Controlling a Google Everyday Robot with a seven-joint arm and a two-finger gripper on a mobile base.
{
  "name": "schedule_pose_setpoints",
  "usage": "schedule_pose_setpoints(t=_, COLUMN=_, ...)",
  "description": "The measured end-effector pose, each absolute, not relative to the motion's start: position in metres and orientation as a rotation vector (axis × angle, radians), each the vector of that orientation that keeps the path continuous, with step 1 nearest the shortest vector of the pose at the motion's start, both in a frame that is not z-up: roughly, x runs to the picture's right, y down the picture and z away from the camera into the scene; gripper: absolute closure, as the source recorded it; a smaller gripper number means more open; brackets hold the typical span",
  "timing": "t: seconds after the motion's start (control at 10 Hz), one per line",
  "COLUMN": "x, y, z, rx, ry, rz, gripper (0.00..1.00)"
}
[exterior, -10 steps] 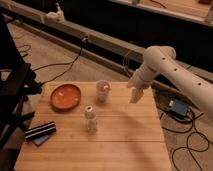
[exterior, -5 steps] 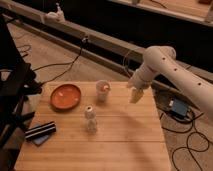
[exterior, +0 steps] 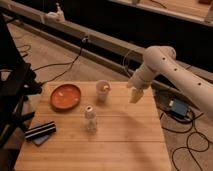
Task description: Knock the bottle over
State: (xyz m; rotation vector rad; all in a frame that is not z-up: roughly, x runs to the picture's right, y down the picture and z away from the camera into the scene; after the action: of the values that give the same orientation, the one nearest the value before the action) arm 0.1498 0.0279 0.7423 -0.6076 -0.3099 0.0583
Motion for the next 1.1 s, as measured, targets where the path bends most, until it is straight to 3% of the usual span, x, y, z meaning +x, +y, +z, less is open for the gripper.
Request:
schedule_pose_setpoints(t=0.5, x=0.15, y=0.028, z=0.742, rx=-0.608, ry=-0.31, rz=0.058, gripper=0.94)
schedule_pose_setpoints(t=0.7, x=0.15, y=0.028, z=0.743, rx=-0.607, ry=-0.307, rz=0.056, gripper=1.0)
schedule_pose_setpoints(t=1.1, x=0.129, y=0.056, z=0.756, rx=-0.684, ry=-0.334, rz=0.007, gripper=1.0)
